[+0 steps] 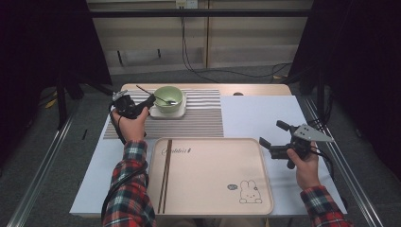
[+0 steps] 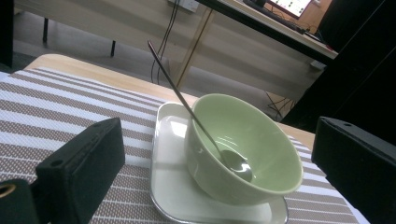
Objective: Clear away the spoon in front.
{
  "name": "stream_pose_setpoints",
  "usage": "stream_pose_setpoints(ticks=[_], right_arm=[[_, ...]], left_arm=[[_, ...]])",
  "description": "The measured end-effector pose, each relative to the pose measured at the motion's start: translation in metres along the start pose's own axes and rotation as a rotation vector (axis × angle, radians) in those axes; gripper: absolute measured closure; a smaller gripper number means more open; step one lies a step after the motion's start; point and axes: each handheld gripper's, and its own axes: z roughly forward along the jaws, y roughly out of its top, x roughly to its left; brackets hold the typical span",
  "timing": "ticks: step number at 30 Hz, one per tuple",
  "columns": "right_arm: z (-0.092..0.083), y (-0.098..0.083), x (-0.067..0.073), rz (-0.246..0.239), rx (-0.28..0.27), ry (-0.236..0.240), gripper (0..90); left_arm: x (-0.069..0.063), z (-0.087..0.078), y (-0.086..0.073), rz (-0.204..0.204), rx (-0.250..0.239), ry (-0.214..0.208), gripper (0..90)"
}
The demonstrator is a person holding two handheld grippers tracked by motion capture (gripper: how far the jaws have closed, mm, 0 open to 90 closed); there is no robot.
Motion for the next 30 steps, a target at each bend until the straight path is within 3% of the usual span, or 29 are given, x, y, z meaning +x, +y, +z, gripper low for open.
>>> stream_pose_setpoints(ticks=[8, 17, 22, 24, 26, 27, 30], right_arm=[[0.001, 0.000, 0.000, 0.003, 0.001, -0.003, 0.8], [0.000, 0.000, 0.000, 0.003, 0.000, -0.001, 0.8], [-0.001, 0.001, 0.000, -0.001, -0.002, -0.004, 0.8], [-0.001, 0.001, 0.001, 0.001, -0.003, -0.004, 0.8], [-0.001, 0.002, 0.002, -0.004, 0.005, 0.000, 0.8], [0.000, 0.002, 0.003, -0.007, -0.004, -0.002, 0.8], [0.002, 0.002, 0.006, -0.013, 0.008, 0.010, 0.8]], left_arm=[[0.003, 0.007, 0.003, 0.008, -0.006, 0.010, 6.5], [0.010, 0.014, 0.004, -0.002, 0.007, 0.020, 17.4], [0.016, 0.016, 0.003, -0.027, 0.012, 0.028, 27.6], [0.018, 0.017, 0.003, -0.014, -0.009, 0.026, 31.7], [0.021, 0.016, 0.003, 0.015, 0.003, 0.027, 33.5], [0.022, 0.018, 0.002, 0.012, -0.015, 0.035, 33.2], [0.025, 0.019, 0.002, -0.001, 0.003, 0.022, 37.5]])
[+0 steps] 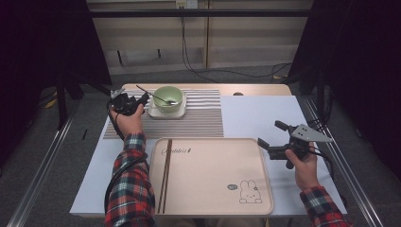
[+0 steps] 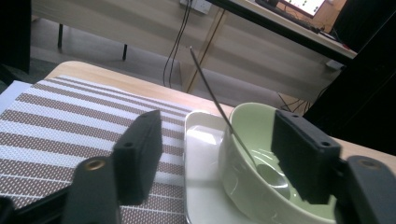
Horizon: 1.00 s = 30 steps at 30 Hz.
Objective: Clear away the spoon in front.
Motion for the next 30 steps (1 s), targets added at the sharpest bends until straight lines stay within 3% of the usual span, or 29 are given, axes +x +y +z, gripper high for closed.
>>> stream_pose_setpoints(ticks=[1, 2, 3, 6, 11, 16, 24, 27, 30], right_arm=[[0.001, 0.000, 0.001, -0.002, 0.001, -0.001, 0.8], [0.001, 0.000, 0.001, -0.016, 0.005, 0.002, 0.8], [0.002, 0.000, 0.001, -0.012, 0.001, 0.000, 0.8], [0.002, 0.001, 0.001, -0.017, 0.006, 0.001, 0.8], [0.002, 0.001, 0.001, -0.027, 0.005, -0.002, 0.8], [0.003, 0.000, 0.001, -0.015, 0.008, -0.001, 0.8], [0.006, 0.000, 0.002, -0.033, 0.015, 0.012, 0.8], [0.006, -0.001, 0.003, -0.024, 0.023, 0.003, 0.8], [0.006, -0.001, 0.003, -0.021, 0.023, 0.007, 0.8]], left_arm=[[0.000, 0.001, -0.001, -0.003, -0.008, 0.013, 37.6], [0.001, 0.001, -0.001, -0.004, -0.005, -0.002, 37.6], [0.001, 0.004, -0.001, -0.028, -0.025, 0.002, 37.4], [0.004, 0.006, -0.001, 0.000, -0.017, 0.001, 39.2], [0.003, 0.013, -0.001, -0.031, -0.048, -0.010, 44.4], [0.002, 0.018, 0.000, -0.038, -0.045, -0.018, 48.6], [0.002, 0.028, -0.003, -0.075, -0.047, 0.030, 55.1], [0.001, 0.031, -0.004, -0.089, -0.048, 0.026, 61.8], [0.000, 0.037, -0.004, -0.097, -0.057, 0.026, 60.9]])
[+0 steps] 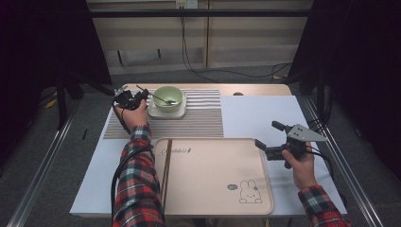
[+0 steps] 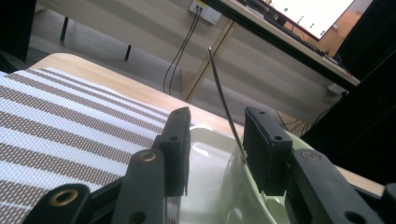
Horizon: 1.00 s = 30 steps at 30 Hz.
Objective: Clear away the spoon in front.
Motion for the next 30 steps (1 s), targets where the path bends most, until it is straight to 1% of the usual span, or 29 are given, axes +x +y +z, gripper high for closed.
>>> stream_pose_setpoints(ticks=[1, 2, 3, 4, 6, 8, 10, 11, 12, 14, 15, 16, 17, 18, 19, 20, 21, 22, 23, 25, 26, 27, 28, 30], right_arm=[[0.000, 0.000, 0.000, -0.004, -0.001, -0.002, 0.8], [0.000, 0.000, 0.000, -0.004, 0.001, -0.004, 0.8], [0.001, 0.000, 0.000, -0.008, -0.001, -0.004, 0.8], [0.001, 0.000, -0.001, -0.007, -0.001, -0.002, 0.8], [0.001, 0.000, -0.001, -0.007, -0.001, -0.002, 0.8], [0.001, 0.000, -0.001, -0.004, -0.005, -0.003, 0.8], [0.002, 0.000, -0.001, -0.005, 0.003, -0.001, 0.8], [0.002, -0.001, -0.001, -0.007, 0.006, -0.006, 0.8], [0.002, -0.001, -0.001, -0.014, 0.007, 0.000, 0.8], [0.002, -0.001, -0.001, -0.008, 0.006, -0.007, 0.8], [0.002, -0.001, -0.001, -0.010, 0.006, -0.008, 0.8], [0.003, -0.001, -0.001, -0.008, 0.006, -0.003, 0.8], [0.003, -0.001, -0.001, -0.010, 0.008, -0.006, 0.8], [0.003, -0.001, -0.001, -0.012, 0.006, -0.005, 0.8], [0.002, 0.000, -0.001, -0.008, 0.008, -0.004, 0.8], [0.002, 0.000, -0.001, -0.008, 0.007, -0.005, 0.8], [0.002, 0.000, -0.002, -0.006, 0.006, -0.004, 0.8], [0.002, 0.000, -0.002, -0.007, 0.006, -0.004, 0.8], [0.002, 0.000, -0.001, -0.007, 0.008, -0.003, 0.8], [0.002, 0.000, -0.002, -0.010, 0.005, -0.005, 0.8], [0.002, 0.000, -0.002, -0.007, 0.005, -0.005, 0.8], [0.002, 0.000, -0.002, -0.003, 0.000, -0.006, 0.8], [0.002, 0.001, -0.002, -0.001, -0.002, -0.004, 0.8], [0.002, 0.001, -0.001, -0.006, -0.002, -0.001, 0.8]], left_arm=[[0.000, 0.001, 0.000, 0.005, -0.002, 0.005, 60.4], [-0.001, 0.002, 0.000, 0.007, 0.007, 0.000, 60.4], [-0.002, 0.004, -0.001, -0.003, -0.005, 0.007, 60.4], [-0.001, 0.005, -0.001, 0.001, 0.002, 0.009, 60.5], [0.000, 0.007, -0.003, -0.014, -0.012, 0.007, 60.8], [0.000, 0.009, -0.004, -0.012, -0.015, 0.009, 62.1], [-0.001, 0.010, -0.004, -0.032, -0.016, 0.008, 63.9], [0.000, 0.011, -0.004, -0.016, -0.019, 0.004, 64.3], [-0.001, 0.011, -0.004, -0.026, -0.023, -0.001, 64.8], [0.000, 0.012, -0.005, -0.027, -0.017, -0.002, 65.1], [0.000, 0.013, -0.005, -0.032, -0.022, -0.004, 65.5], [-0.001, 0.014, -0.005, -0.021, -0.020, 0.000, 67.0], [-0.002, 0.014, -0.005, -0.019, -0.024, -0.005, 67.0], [-0.002, 0.014, -0.004, -0.022, -0.022, -0.007, 67.8], [-0.003, 0.014, -0.004, -0.025, -0.028, -0.001, 69.0], [-0.003, 0.015, -0.004, -0.026, -0.038, -0.007, 69.4], [-0.003, 0.014, -0.004, -0.016, -0.028, -0.015, 70.7], [-0.006, 0.015, -0.003, -0.013, -0.040, -0.015, 71.0], [-0.007, 0.015, -0.003, -0.001, -0.035, -0.023, 71.1], [-0.008, 0.016, -0.005, -0.006, -0.031, -0.022, 74.9], [-0.008, 0.015, -0.006, 0.008, -0.033, -0.019, 75.8], [-0.009, 0.015, -0.006, -0.002, -0.041, -0.024, 78.4], [-0.009, 0.015, -0.007, -0.003, -0.037, -0.029, 80.7], [-0.011, 0.014, -0.007, -0.010, -0.053, -0.032, 82.9]])
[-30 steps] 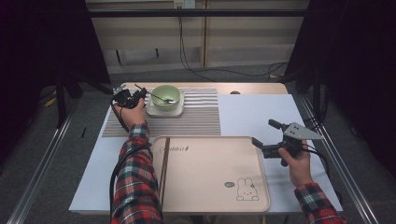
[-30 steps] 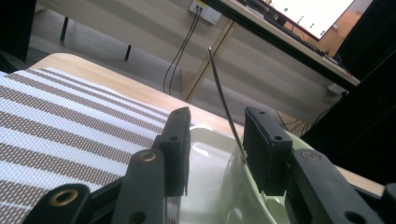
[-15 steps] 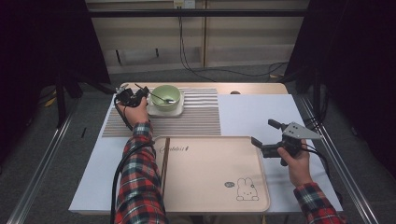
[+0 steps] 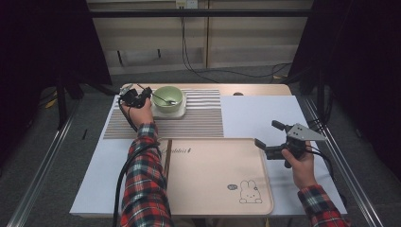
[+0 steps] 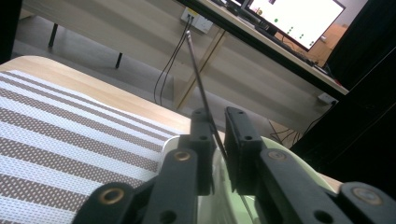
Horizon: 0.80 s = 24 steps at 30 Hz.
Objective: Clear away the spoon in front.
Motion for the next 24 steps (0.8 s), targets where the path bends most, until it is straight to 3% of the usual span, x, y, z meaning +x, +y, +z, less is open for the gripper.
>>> stream_pose_setpoints(ticks=[12, 24], right_arm=[[-0.001, 0.002, 0.000, 0.009, -0.008, -0.005, 0.8], [-0.003, 0.002, -0.001, 0.010, -0.014, 0.000, 0.8]], left_arm=[[-0.025, -0.006, 0.006, 0.004, -0.033, -0.090, 88.9], [-0.042, -0.003, 0.006, 0.036, -0.045, -0.096, 87.8]])
